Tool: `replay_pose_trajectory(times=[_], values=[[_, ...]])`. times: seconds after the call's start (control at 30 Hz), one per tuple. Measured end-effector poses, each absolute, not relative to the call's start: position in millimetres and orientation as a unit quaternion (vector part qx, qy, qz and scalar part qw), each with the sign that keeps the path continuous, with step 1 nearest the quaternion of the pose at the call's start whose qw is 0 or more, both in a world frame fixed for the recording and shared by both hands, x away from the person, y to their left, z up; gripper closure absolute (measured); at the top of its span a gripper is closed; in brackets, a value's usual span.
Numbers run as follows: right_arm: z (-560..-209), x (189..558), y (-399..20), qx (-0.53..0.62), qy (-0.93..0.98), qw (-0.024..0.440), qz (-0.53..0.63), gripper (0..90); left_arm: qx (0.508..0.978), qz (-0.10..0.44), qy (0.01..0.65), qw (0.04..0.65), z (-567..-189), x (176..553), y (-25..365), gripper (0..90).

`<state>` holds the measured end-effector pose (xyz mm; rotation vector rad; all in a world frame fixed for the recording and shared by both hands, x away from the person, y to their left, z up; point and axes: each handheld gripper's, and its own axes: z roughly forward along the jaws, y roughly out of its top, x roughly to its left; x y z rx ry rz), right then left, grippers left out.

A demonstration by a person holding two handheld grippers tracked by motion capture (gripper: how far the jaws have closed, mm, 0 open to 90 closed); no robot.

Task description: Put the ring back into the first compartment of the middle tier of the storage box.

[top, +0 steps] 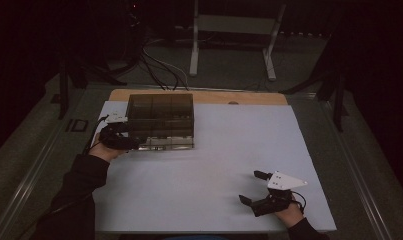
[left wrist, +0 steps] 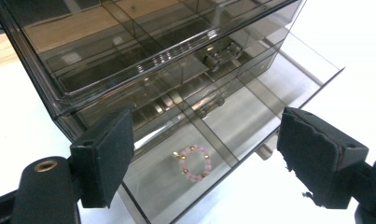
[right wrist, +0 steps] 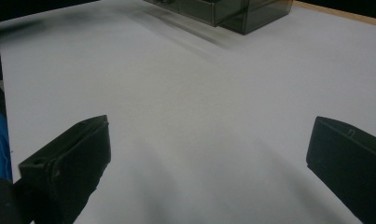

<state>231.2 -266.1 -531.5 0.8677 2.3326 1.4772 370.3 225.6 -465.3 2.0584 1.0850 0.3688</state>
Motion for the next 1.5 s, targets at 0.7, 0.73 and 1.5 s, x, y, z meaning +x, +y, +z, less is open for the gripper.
replay_pose_trajectory(times=[0.7,0.73,1.5], values=[[-531,232,-267,0.297,0.798,0.122,0.51,0.0,0.819,0.106,0.381,0.416,-455,358,220,0.9],[-531,232,-267,0.297,0.798,0.122,0.51,0.0,0.819,0.103,0.381,0.417,-455,358,220,0.9],[-530,231,-266,0.297,0.798,0.122,0.51,0.0,0.824,0.075,0.335,0.45,-457,329,204,0.9]])
